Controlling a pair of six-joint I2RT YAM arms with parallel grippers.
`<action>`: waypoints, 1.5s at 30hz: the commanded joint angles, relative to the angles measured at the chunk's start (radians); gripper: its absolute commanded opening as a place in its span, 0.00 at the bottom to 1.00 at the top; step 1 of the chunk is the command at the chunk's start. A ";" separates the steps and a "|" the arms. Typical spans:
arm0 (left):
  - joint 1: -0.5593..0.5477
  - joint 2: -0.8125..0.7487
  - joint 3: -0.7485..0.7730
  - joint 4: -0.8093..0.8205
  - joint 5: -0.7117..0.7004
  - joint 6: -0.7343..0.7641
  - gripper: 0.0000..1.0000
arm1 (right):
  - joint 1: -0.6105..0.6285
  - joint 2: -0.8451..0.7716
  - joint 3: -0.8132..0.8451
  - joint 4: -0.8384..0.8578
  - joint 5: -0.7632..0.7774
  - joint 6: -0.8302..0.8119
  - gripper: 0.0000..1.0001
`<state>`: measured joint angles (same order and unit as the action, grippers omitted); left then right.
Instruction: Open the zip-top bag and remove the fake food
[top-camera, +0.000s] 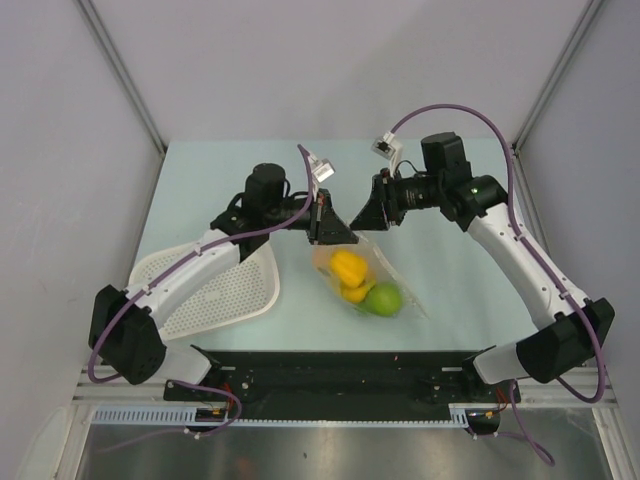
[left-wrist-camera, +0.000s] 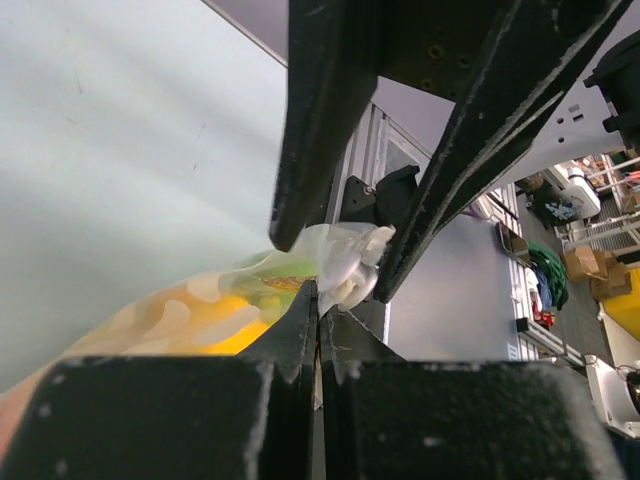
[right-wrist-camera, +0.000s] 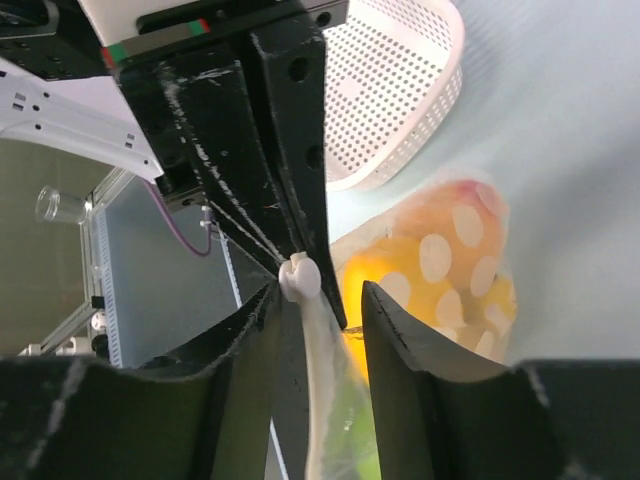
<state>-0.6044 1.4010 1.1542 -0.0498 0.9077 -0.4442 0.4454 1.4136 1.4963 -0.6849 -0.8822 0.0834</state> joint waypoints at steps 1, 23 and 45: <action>-0.009 -0.005 0.061 0.013 -0.015 -0.022 0.00 | 0.007 0.011 0.031 0.035 -0.058 -0.017 0.41; -0.011 -0.026 0.049 0.007 -0.110 -0.040 0.00 | -0.037 -0.060 -0.071 0.036 -0.017 -0.016 0.00; 0.226 -0.086 0.047 -0.070 -0.326 -0.067 0.00 | -0.135 -0.415 -0.452 -0.067 0.173 0.047 0.01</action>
<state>-0.4294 1.3449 1.1389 -0.1104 0.6720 -0.5591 0.3241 1.0744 1.1080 -0.6846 -0.7753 0.0879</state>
